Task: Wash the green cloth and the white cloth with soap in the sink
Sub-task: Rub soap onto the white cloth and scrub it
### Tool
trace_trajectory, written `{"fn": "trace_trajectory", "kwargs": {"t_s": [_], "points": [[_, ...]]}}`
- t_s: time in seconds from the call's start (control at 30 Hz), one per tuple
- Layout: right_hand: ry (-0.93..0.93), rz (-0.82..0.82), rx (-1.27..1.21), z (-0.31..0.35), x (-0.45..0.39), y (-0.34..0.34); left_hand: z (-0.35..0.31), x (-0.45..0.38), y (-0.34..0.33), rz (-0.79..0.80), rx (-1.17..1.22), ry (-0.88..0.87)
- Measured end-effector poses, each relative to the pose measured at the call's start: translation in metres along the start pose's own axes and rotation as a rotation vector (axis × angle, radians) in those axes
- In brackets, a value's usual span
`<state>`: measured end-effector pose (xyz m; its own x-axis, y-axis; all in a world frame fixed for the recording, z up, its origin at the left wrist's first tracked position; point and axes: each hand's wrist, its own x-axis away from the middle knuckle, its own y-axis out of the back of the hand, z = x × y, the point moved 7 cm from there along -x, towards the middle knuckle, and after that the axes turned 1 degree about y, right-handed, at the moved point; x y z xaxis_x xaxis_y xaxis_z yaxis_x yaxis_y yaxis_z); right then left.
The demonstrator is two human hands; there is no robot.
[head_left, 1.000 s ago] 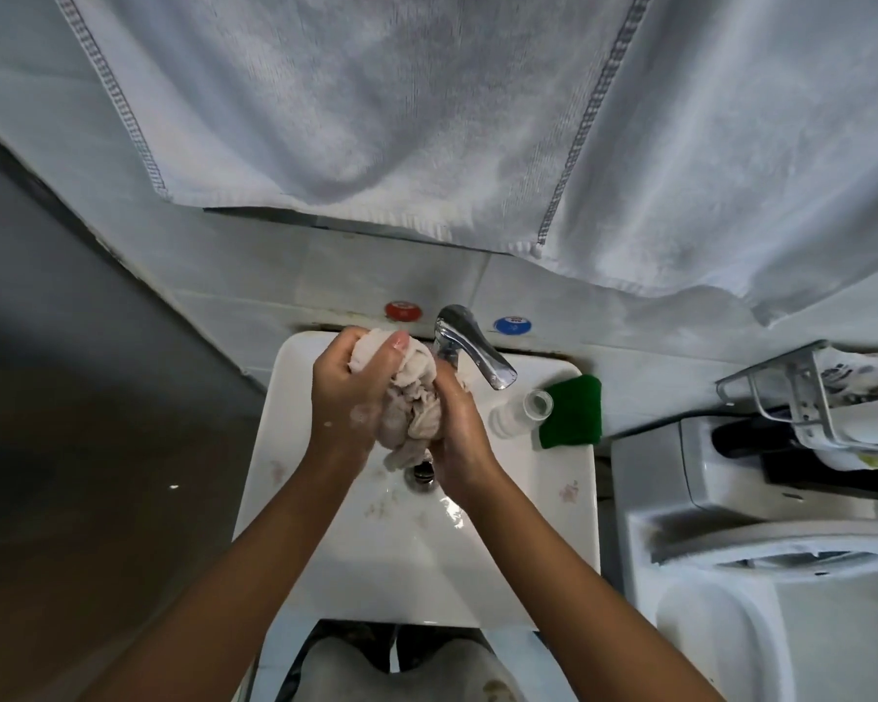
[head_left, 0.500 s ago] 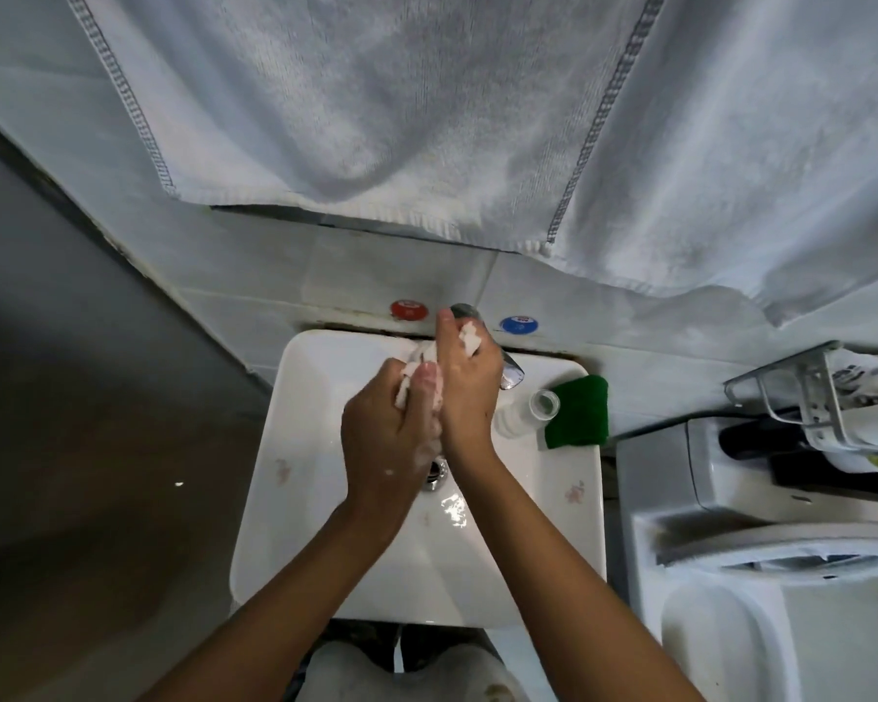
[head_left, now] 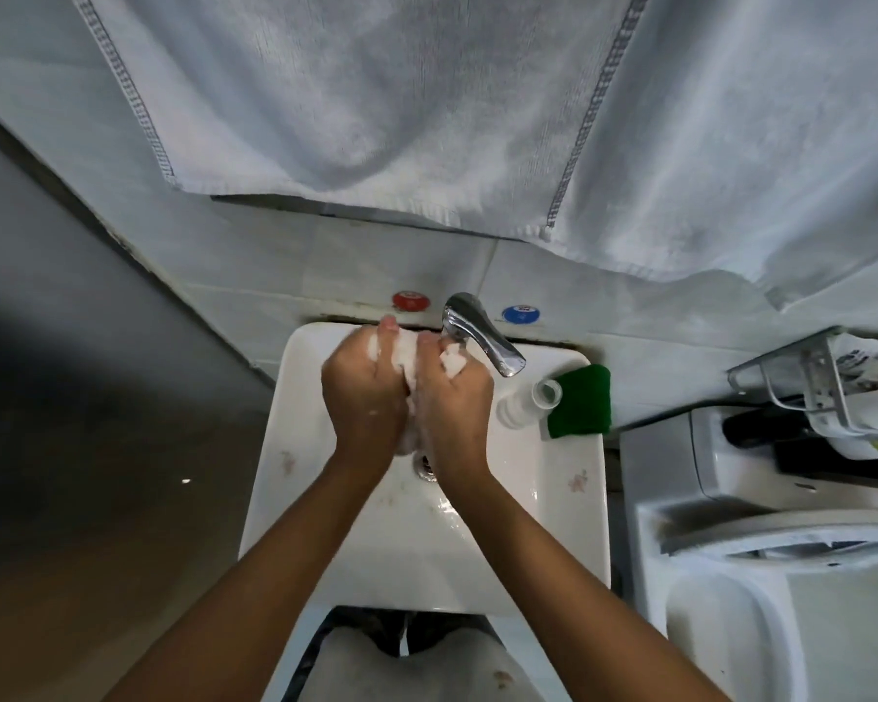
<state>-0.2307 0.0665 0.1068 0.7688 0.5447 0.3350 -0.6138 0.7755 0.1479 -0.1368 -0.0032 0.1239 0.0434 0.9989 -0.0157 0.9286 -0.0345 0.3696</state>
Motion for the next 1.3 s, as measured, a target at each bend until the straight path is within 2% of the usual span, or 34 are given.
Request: {"fn": "trace_trajectory", "kwargs": {"t_s": [0.07,0.17,0.2,0.3,0.37,0.47,0.53,0.6,0.67,0.77,0.93,0.97,1.03,1.13,1.23,1.3], "points": [[0.035,0.029,0.034,0.005,-0.003,0.004,0.0,0.001,-0.002,0.014,-0.004,-0.002],[-0.022,-0.023,-0.029,0.01,-0.023,0.011,-0.016,0.025,-0.008,0.069,-0.11,-0.152],[-0.053,-0.03,-0.061,0.007,-0.023,0.009,-0.016,0.026,-0.008,0.077,-0.107,-0.148],[-0.117,0.012,-0.054,-0.011,-0.001,-0.005,-0.004,0.001,-0.001,0.062,-0.002,0.056],[-0.097,0.026,-0.024,-0.011,0.002,-0.007,0.001,0.0,0.001,0.087,0.005,0.118],[-0.119,0.012,-0.072,-0.005,-0.021,0.0,-0.006,0.034,-0.005,0.16,0.0,0.068],[-0.184,0.007,-0.132,-0.012,-0.018,-0.001,-0.005,0.033,-0.002,0.094,0.001,0.092],[-0.212,0.031,-0.082,-0.022,-0.003,-0.006,0.003,0.017,-0.001,0.086,-0.018,0.158],[-0.202,0.025,-0.05,-0.027,-0.002,-0.003,0.006,0.018,-0.004,0.136,-0.07,0.155],[-0.138,-0.003,-0.079,-0.024,-0.022,0.007,0.0,0.048,-0.009,0.187,-0.02,0.071],[-0.269,-0.08,-0.087,-0.049,0.005,0.001,0.011,0.014,-0.007,0.051,-0.026,0.044],[-0.242,-0.086,-0.076,-0.044,0.001,0.002,0.007,0.017,-0.009,0.039,-0.035,0.021],[-0.171,-0.061,-0.071,-0.032,-0.017,0.007,0.006,0.038,-0.016,0.043,-0.025,0.031],[-0.184,0.017,-0.145,-0.02,-0.015,0.008,0.006,0.048,-0.019,0.037,0.066,0.11],[-0.259,0.028,-0.062,-0.034,0.002,0.006,0.012,0.022,-0.02,0.13,-0.026,0.093],[-0.305,0.0,-0.072,-0.038,-0.001,0.011,0.018,0.022,-0.024,0.129,-0.07,0.066]]}}
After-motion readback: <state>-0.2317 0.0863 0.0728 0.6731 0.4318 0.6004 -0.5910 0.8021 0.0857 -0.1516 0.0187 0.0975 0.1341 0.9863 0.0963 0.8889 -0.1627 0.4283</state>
